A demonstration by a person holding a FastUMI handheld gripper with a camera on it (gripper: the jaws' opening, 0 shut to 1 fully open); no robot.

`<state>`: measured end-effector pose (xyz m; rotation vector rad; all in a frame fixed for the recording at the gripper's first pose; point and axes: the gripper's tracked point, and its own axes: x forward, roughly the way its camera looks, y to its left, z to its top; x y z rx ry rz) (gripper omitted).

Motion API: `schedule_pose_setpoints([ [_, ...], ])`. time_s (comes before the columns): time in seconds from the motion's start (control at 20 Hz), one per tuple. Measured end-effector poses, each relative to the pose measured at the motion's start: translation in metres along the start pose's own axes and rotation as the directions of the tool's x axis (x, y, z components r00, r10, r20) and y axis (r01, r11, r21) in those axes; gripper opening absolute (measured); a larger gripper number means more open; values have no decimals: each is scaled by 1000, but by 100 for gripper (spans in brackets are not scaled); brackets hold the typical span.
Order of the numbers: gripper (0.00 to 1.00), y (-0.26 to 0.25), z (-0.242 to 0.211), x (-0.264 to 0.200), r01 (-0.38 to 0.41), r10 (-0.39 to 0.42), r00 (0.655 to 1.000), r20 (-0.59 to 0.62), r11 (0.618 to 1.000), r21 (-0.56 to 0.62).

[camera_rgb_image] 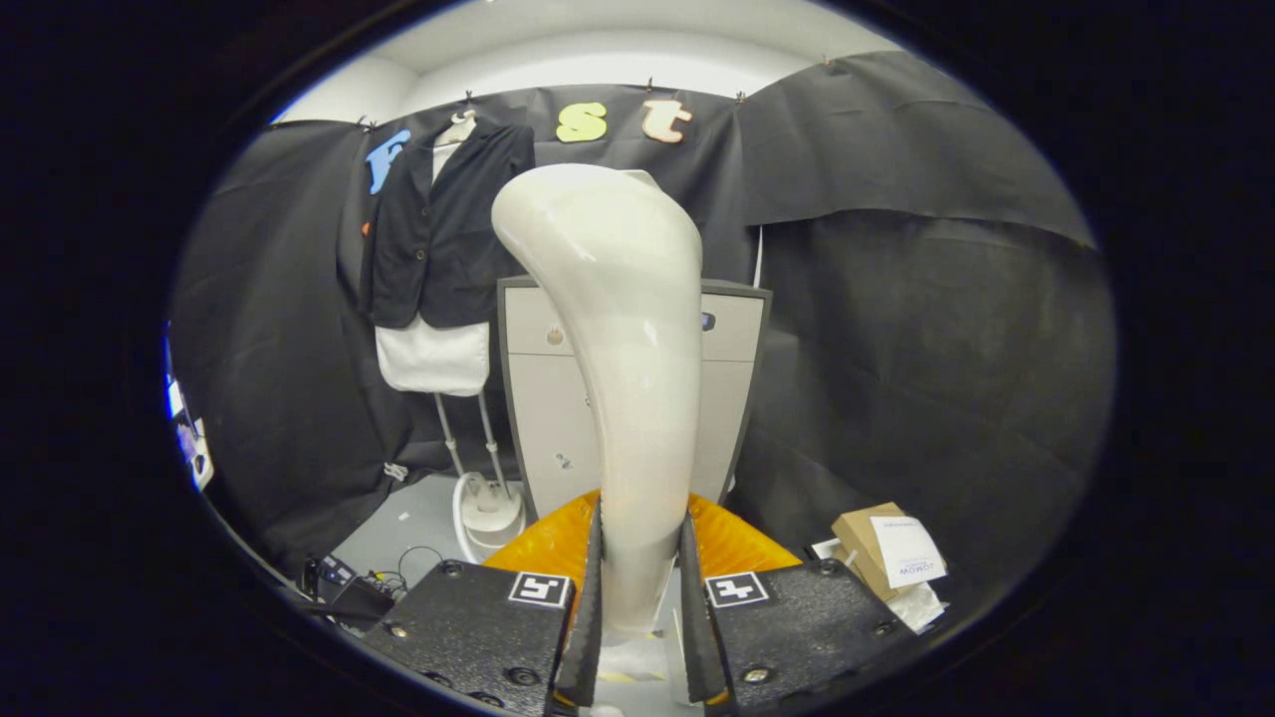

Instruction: Iron the clothes twice with a garment steamer, once on the left side and once on the right side.

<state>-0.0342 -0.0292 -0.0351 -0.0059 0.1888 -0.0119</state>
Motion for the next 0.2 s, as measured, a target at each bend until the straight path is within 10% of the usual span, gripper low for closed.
schedule_pose_setpoints([
  [0.2, 36, 0, 0, -1, -4, 4, 1000, 4, 1000, -6],
])
